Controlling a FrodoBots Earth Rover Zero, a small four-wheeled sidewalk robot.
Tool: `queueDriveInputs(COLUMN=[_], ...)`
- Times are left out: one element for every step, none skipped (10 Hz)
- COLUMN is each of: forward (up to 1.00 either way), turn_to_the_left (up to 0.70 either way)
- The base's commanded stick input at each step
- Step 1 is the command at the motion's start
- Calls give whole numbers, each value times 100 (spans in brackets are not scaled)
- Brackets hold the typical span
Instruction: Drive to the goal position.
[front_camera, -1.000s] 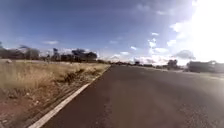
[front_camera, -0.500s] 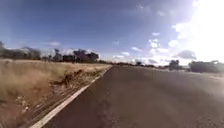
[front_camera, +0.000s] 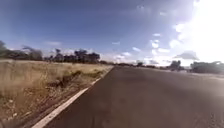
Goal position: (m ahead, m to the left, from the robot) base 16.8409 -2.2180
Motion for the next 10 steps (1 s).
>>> queueDriveInputs(forward=[50, 50, 50, 50, 50, 50, 50, 50, 50, 50], turn_to_the_left=[0, 0, 0, 0, 0, 0, 0, 0, 0, 0])
